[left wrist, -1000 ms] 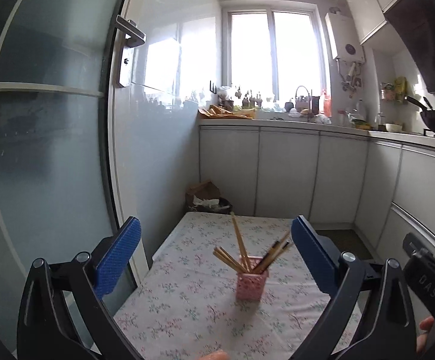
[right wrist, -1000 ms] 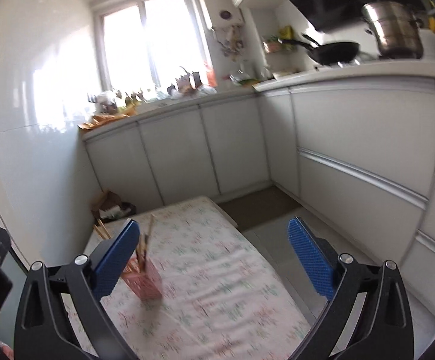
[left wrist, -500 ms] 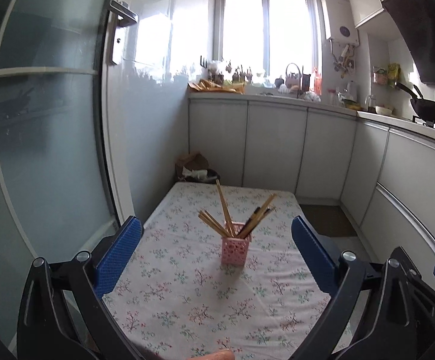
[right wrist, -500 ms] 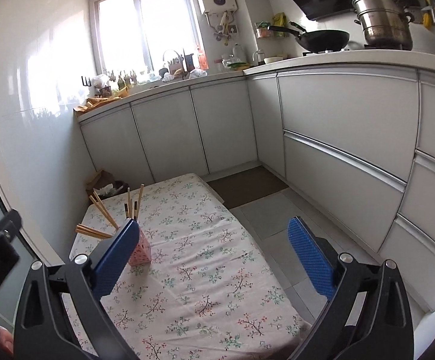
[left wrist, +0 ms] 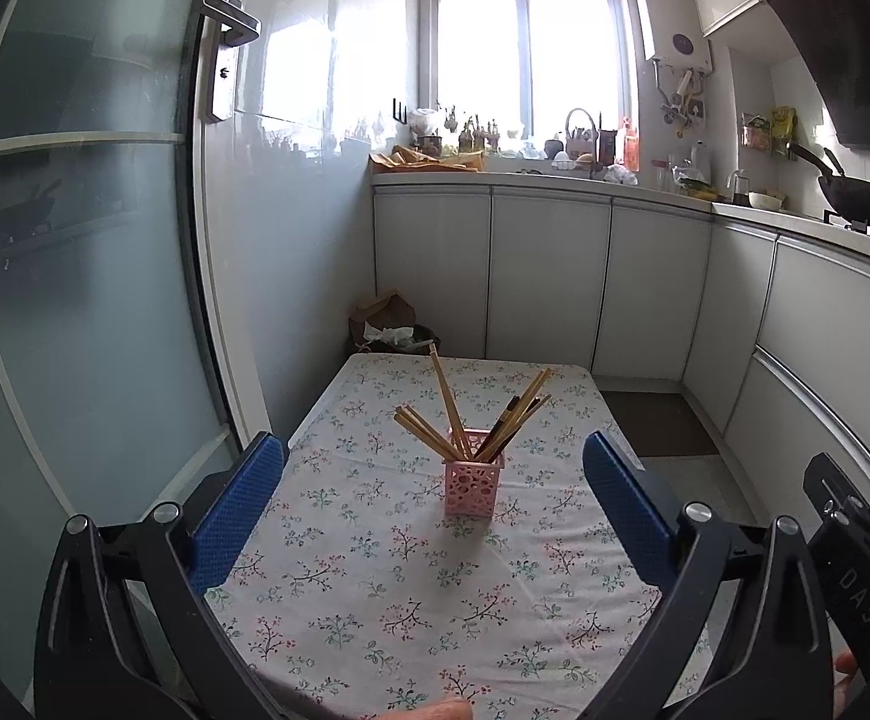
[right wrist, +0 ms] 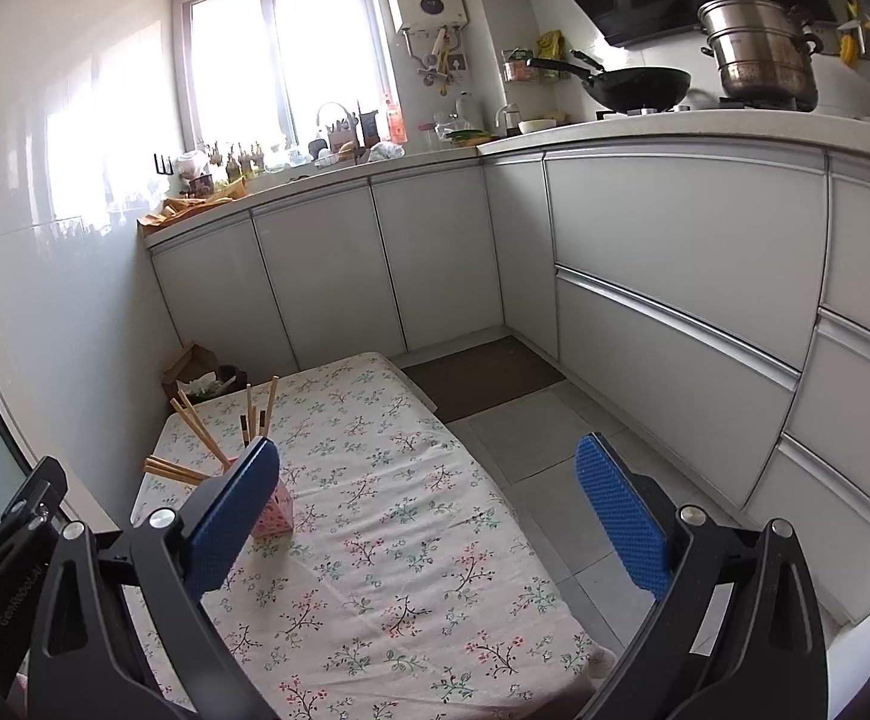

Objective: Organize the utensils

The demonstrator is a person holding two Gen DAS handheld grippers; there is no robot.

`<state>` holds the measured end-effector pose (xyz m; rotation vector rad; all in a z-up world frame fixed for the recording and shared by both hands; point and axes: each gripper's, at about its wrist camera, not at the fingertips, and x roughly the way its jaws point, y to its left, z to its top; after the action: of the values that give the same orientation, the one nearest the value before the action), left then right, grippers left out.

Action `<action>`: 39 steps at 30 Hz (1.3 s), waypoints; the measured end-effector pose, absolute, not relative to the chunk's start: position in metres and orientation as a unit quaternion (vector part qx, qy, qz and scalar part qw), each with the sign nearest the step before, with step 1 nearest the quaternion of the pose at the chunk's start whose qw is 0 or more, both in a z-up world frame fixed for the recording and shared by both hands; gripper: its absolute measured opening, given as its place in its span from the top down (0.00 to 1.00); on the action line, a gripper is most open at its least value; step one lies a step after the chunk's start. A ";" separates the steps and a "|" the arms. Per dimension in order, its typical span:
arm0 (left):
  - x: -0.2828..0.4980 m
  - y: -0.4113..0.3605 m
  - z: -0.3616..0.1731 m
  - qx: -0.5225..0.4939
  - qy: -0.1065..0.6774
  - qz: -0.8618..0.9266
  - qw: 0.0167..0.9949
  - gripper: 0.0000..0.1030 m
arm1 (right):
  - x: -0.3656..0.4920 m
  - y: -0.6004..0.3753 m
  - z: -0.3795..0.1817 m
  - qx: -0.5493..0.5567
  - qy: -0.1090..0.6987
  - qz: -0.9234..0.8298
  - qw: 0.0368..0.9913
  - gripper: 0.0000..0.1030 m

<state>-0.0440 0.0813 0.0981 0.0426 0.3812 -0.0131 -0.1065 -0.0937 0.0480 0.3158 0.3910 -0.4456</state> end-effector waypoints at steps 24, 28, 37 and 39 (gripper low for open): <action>-0.044 0.082 0.097 0.013 0.192 -0.002 0.981 0.07 | -0.107 -0.100 0.047 0.168 0.199 -0.206 0.943 0.06; -0.044 0.083 0.097 0.012 0.193 -0.002 0.981 0.07 | -0.106 -0.100 0.046 0.170 0.200 -0.206 0.943 0.06; -0.044 0.082 0.095 0.013 0.195 -0.003 0.981 0.07 | -0.104 -0.101 0.045 0.175 0.202 -0.203 0.942 0.06; -0.044 0.081 0.095 0.014 0.195 -0.003 0.981 0.07 | -0.105 -0.101 0.045 0.174 0.202 -0.202 0.942 0.06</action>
<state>-0.0442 0.0807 0.0955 0.0277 0.3930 -0.0052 -0.1048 -0.1007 0.0449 0.3552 0.4112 -0.4124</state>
